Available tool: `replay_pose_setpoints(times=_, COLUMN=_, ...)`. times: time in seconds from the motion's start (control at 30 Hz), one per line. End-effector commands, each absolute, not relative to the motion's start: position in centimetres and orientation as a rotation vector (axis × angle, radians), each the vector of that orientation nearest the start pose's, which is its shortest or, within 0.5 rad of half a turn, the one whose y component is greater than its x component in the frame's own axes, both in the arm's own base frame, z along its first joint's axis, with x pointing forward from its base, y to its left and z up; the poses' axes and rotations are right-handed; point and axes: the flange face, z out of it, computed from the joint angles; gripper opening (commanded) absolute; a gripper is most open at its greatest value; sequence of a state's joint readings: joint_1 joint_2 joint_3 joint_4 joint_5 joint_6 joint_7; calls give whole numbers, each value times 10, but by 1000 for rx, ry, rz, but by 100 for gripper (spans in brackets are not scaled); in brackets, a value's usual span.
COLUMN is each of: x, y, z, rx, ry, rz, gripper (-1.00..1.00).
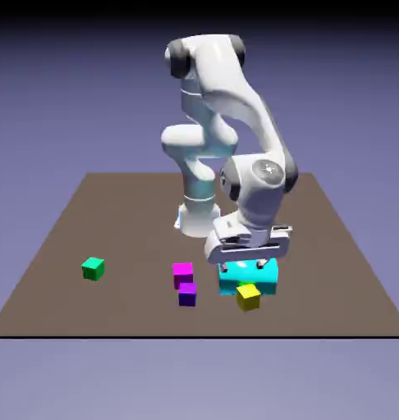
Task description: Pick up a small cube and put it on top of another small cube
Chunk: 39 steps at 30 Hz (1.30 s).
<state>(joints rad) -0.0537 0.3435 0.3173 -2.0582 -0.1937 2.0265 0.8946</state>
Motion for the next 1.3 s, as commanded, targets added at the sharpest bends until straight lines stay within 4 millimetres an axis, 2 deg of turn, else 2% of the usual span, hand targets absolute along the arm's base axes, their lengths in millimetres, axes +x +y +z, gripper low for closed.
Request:
replay_pose_setpoints(times=0.0, x=534, y=136, z=243, rx=-3247, ry=840, rz=517, gripper=0)
replay_pose_setpoints(times=0.4, x=536, y=176, z=140, rx=-3277, ry=714, rz=1318, gripper=0)
replay_pose_setpoints(times=0.47, x=536, y=176, z=139, rx=-3277, ry=713, rz=1324, gripper=0)
replay_pose_setpoints(times=0.6, x=500, y=163, z=87, rx=-3277, ry=713, rz=1324, gripper=0)
replay_pose_setpoints(times=0.63, x=500, y=163, z=87, rx=-3277, ry=713, rz=1324, gripper=-100)
replay_pose_setpoints(times=0.67, x=500, y=163, z=87, rx=-3277, ry=713, rz=1324, gripper=-100)
replay_pose_setpoints(times=0.8, x=536, y=178, z=141, rx=-3274, ry=711, rz=1321, gripper=-100)
replay_pose_setpoints(times=0.83, x=535, y=194, z=158, rx=-3249, ry=697, rz=1305, gripper=-100)
replay_pose_setpoints(times=1.0, x=514, y=148, z=181, rx=-3231, ry=756, rz=1307, gripper=-100)
replay_pose_setpoints(times=1.2, x=485, y=87, z=220, rx=-3133, ry=858, rz=1266, gripper=-100)
replay_pose_setpoints(times=1.23, x=480, y=75, z=223, rx=-3116, ry=877, rz=1261, gripper=-100)
replay_pose_setpoints(times=1.27, x=475, y=57, z=218, rx=-3114, ry=899, rz=1274, gripper=-100)
